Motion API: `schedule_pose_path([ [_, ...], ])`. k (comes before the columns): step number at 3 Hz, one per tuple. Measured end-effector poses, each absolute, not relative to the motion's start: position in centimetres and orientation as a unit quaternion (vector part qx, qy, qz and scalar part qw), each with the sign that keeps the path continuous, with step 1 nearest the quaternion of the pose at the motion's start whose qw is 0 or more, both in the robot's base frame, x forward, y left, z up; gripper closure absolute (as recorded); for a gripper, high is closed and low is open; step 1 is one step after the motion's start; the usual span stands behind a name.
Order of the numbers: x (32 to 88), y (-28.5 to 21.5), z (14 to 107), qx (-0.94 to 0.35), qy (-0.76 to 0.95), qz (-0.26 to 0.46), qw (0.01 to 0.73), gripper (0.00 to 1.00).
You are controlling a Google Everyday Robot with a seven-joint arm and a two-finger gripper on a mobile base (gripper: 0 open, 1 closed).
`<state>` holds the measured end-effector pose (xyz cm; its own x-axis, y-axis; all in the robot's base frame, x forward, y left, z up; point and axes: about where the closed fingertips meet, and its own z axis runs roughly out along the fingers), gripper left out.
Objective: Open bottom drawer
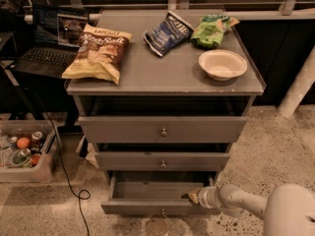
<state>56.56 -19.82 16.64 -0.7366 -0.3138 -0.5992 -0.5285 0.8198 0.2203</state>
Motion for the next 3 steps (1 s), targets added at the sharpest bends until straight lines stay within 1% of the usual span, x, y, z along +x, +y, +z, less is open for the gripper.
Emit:
schedule_pose_path([
  [1,55.6,-20.1,16.8,-0.23,0.912,0.196,0.276,1.0],
  [2,51.8,-21.2,17.6,-0.225,0.913,0.208,0.271,1.0],
  [3,51.5,-21.1,17.2,-0.226,0.914,0.208,0.266,1.0],
])
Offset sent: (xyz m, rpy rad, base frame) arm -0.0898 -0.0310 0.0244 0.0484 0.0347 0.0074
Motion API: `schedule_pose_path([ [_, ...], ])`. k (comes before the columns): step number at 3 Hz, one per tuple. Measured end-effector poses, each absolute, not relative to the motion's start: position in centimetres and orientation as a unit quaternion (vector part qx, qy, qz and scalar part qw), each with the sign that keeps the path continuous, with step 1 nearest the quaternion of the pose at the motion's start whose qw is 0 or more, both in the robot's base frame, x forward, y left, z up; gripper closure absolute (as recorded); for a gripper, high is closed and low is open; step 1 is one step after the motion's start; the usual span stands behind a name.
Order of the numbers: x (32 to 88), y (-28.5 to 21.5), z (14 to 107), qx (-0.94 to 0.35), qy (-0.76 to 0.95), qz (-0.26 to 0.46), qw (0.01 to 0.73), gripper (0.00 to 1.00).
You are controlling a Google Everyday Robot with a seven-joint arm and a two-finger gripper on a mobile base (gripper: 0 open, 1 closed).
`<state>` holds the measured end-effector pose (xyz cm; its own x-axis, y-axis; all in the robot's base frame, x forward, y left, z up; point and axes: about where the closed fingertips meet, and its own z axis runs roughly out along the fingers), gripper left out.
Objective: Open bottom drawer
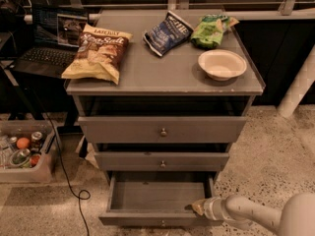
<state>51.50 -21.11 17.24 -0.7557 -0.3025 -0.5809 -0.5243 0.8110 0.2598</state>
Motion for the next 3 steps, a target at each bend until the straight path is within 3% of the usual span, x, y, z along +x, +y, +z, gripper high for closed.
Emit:
schedule_pose_path([
  [3,49.1,-20.8,15.4,-0.226,0.921,0.214,0.236,1.0],
])
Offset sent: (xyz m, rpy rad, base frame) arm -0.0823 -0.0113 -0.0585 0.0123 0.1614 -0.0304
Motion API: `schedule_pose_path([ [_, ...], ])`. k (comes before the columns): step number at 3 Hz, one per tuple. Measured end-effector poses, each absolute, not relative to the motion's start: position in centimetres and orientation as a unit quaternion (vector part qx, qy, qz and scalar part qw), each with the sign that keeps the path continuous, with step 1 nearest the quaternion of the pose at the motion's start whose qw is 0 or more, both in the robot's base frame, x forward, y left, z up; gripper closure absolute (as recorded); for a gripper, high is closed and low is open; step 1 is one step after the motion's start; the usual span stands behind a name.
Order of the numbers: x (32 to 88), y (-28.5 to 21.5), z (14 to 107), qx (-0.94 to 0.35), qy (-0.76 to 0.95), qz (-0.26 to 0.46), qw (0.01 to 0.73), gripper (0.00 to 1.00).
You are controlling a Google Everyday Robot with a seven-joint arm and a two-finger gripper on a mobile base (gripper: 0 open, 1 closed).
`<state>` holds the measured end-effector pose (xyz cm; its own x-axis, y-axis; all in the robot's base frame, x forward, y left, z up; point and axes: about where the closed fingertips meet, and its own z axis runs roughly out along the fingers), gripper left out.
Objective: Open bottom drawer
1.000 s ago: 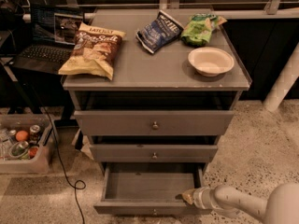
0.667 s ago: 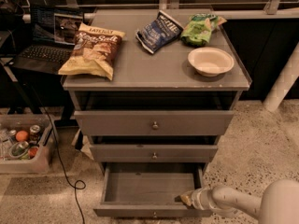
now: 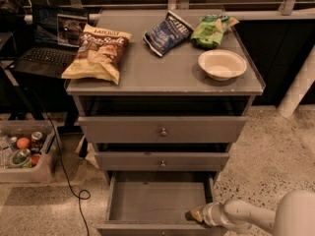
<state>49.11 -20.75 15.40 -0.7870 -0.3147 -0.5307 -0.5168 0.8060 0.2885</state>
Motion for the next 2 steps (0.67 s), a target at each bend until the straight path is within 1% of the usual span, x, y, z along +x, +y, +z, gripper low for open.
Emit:
schedule_pose_path([
  [1,46.13,-21.16,14.41,-0.214,0.923,0.22,0.231,0.81],
  [2,46.19,-21.23,14.75,-0.213,0.923,0.22,0.234,0.5],
])
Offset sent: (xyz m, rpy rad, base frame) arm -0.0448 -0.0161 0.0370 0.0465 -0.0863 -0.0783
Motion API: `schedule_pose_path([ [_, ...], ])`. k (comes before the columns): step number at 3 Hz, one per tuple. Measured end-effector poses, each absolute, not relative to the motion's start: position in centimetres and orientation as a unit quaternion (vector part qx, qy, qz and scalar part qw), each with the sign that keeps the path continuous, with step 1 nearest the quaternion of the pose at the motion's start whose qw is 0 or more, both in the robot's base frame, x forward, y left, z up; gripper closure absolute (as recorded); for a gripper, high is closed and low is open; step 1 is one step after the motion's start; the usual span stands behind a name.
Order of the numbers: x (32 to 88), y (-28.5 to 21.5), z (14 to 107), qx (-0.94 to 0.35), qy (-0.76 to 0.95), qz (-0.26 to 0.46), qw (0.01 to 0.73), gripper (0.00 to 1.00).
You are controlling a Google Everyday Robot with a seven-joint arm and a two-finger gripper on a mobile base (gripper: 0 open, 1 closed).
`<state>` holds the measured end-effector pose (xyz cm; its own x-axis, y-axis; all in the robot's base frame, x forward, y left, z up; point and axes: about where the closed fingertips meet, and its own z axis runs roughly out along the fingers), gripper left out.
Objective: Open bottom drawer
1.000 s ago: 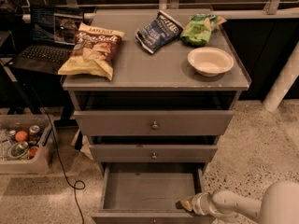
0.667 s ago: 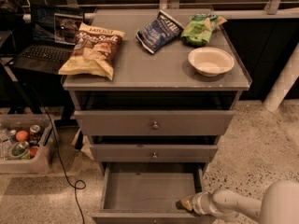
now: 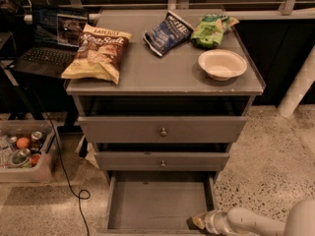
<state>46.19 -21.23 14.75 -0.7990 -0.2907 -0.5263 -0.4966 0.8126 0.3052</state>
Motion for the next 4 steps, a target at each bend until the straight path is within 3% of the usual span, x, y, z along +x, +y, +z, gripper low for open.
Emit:
schedule_pose_path([
  [2,47.7,-22.4,22.7,-0.192,0.909,0.212,0.303,0.04],
  [4,47.9,-22.6,23.3,-0.191,0.908,0.212,0.307,0.0],
])
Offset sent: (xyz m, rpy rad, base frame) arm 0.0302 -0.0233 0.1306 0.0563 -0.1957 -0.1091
